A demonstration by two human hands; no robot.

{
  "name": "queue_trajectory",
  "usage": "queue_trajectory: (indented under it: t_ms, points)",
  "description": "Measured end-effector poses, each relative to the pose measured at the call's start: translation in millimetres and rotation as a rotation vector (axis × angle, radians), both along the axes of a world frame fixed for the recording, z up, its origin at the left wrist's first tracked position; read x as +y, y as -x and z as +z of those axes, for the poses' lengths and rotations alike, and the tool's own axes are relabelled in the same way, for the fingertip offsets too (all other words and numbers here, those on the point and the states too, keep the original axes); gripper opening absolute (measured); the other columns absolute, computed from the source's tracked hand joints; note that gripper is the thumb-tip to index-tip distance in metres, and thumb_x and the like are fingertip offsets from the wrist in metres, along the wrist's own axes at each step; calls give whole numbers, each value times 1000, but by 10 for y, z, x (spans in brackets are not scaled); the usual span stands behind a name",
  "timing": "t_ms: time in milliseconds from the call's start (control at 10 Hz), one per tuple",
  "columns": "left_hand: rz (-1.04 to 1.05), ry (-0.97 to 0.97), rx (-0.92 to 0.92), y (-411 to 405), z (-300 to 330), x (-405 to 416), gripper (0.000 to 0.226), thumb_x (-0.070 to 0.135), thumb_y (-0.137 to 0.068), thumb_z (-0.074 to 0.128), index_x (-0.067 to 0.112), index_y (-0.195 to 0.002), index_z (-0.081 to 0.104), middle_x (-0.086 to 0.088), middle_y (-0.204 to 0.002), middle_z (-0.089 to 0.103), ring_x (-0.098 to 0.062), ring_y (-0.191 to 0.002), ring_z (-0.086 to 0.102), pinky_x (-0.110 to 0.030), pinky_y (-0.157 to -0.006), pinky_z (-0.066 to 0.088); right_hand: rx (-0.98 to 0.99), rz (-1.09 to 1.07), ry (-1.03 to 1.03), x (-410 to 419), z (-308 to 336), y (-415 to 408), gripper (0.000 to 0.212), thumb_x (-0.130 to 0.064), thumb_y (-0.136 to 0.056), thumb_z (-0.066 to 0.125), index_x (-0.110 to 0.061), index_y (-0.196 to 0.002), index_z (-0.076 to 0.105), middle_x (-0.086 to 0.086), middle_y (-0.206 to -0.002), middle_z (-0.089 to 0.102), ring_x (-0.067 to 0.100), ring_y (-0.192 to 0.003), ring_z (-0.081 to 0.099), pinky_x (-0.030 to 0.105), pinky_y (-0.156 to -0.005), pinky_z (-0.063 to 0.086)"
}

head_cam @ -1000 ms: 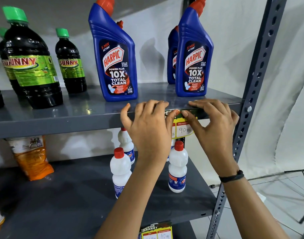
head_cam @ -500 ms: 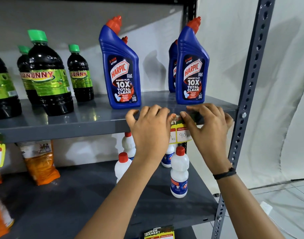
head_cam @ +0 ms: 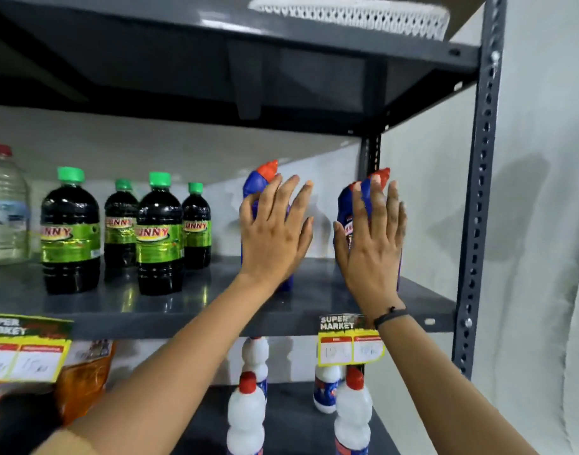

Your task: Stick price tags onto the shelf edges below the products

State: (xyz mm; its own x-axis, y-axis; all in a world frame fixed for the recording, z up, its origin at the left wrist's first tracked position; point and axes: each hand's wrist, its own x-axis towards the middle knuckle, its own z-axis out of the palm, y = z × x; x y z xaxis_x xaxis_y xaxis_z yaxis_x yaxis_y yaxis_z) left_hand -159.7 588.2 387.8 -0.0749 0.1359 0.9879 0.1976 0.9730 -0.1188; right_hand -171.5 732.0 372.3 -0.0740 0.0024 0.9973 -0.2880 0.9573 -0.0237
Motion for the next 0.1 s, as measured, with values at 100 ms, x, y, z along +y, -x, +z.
queue_trajectory:
  t_ms: [100]
  points:
    - [92,48,-47,99,102,-177,59,34,-92,40,16,-144,20,-13,-153,30,-26,-141,14,-51,-112,22,-76,-79,-43,-76,153,54,66,-39,-96,39,-11,-147,7,17,-156,13,31,-142,-2,38,-116,-13]
